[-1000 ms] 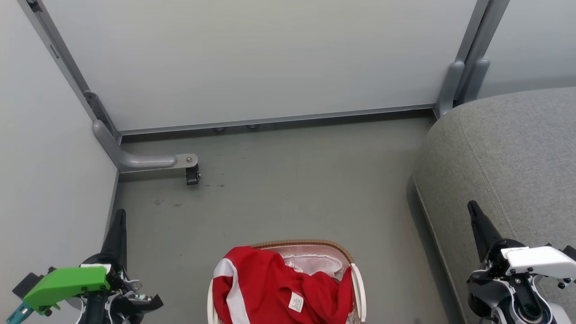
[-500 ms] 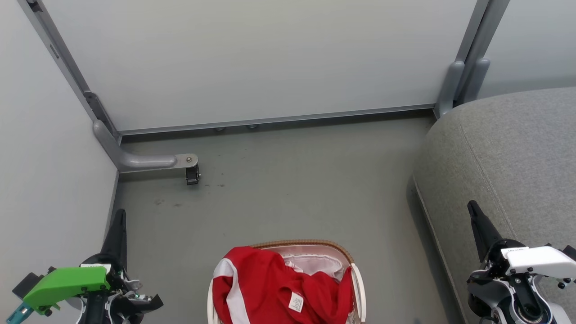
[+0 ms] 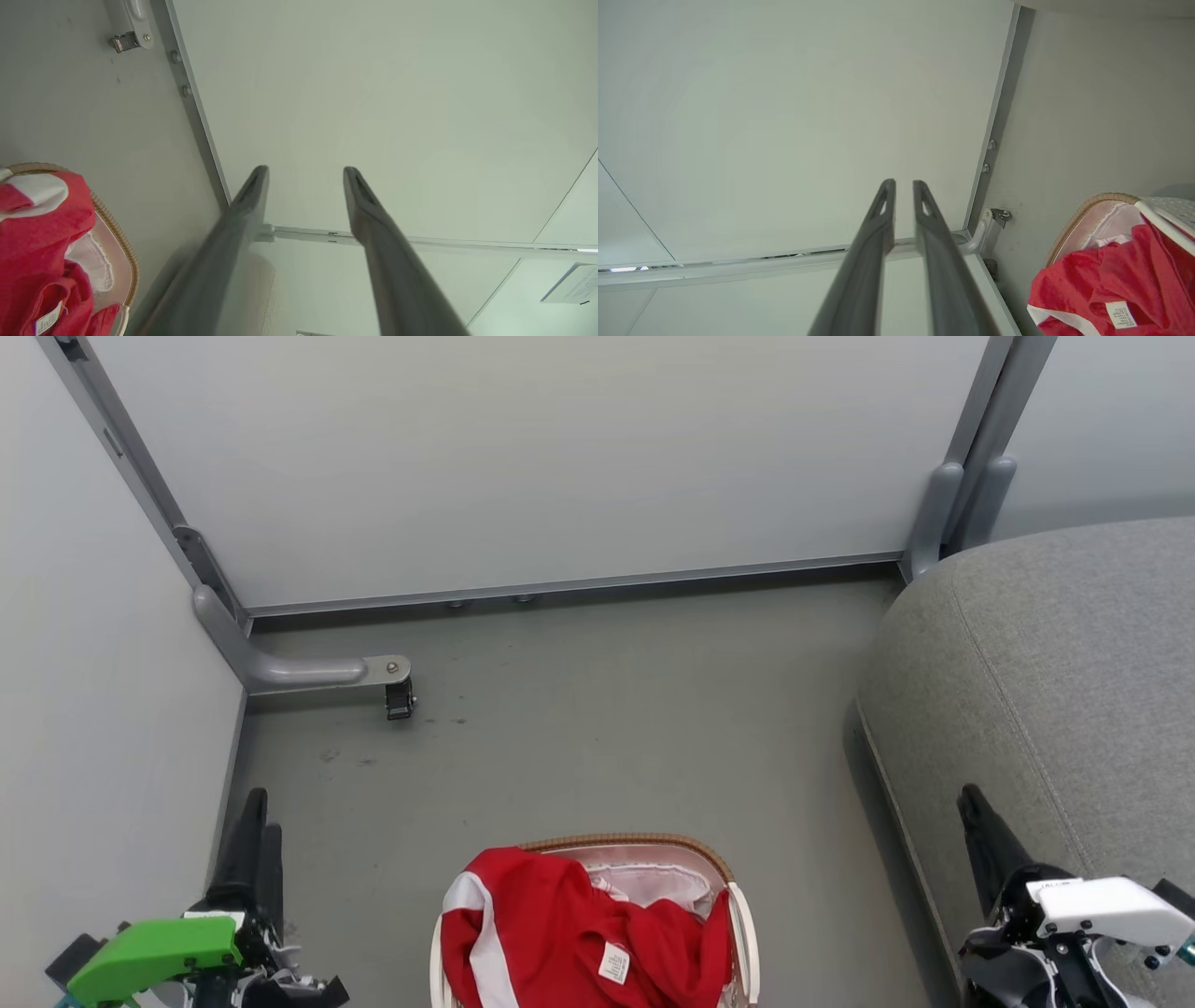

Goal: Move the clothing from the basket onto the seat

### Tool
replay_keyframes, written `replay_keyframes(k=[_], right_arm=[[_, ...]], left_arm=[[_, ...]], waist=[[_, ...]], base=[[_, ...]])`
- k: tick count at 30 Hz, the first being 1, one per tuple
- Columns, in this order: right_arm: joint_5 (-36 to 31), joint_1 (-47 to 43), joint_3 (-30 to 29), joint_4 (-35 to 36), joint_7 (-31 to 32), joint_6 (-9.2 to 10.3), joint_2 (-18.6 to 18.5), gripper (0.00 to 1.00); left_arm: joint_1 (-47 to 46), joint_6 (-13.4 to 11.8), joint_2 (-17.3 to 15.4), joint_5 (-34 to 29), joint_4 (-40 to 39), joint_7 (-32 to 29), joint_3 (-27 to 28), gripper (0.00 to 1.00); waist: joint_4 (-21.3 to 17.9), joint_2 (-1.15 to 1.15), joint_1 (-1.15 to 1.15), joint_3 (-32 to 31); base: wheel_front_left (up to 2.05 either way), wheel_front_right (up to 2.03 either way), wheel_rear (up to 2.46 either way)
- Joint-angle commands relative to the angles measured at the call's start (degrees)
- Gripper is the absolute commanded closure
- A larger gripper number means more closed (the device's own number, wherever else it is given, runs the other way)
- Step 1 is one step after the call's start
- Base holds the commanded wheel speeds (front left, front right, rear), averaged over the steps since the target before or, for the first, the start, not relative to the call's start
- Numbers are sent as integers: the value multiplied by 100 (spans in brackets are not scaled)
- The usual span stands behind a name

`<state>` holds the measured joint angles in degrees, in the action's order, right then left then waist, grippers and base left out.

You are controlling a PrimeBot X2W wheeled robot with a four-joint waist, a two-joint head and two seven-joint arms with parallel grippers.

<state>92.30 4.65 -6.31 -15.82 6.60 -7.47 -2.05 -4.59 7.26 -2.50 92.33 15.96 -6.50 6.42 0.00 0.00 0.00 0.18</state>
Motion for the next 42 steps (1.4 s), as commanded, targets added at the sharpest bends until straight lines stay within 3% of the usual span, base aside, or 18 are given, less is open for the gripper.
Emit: replay_keyframes(k=[1, 12, 20, 42], right_arm=[[-6, -8, 22, -1, -21, -1, 0, 0], [-266, -106, 206, -18, -339, -1, -15, 0], [-904, -142, 191, 52, -545, -2, -25, 0], [-3951, -307, 339, 581, -1026, -2, -47, 0]], left_arm=[[11, -1, 1, -7, -2, 21, -26, 0], [198, 3, -6, -164, -177, 337, -354, 0], [270, -12, -11, -570, -255, 542, -489, 0], [413, -374, -24, -3370, -641, 1022, -831, 0]], waist=[[0, 0, 0, -1], [0, 0, 0, -60], [4, 0, 0, -90], [25, 0, 0, -161]], base=[[0, 0, 0], [0, 0, 0], [0, 0, 0], [0, 0, 0]])
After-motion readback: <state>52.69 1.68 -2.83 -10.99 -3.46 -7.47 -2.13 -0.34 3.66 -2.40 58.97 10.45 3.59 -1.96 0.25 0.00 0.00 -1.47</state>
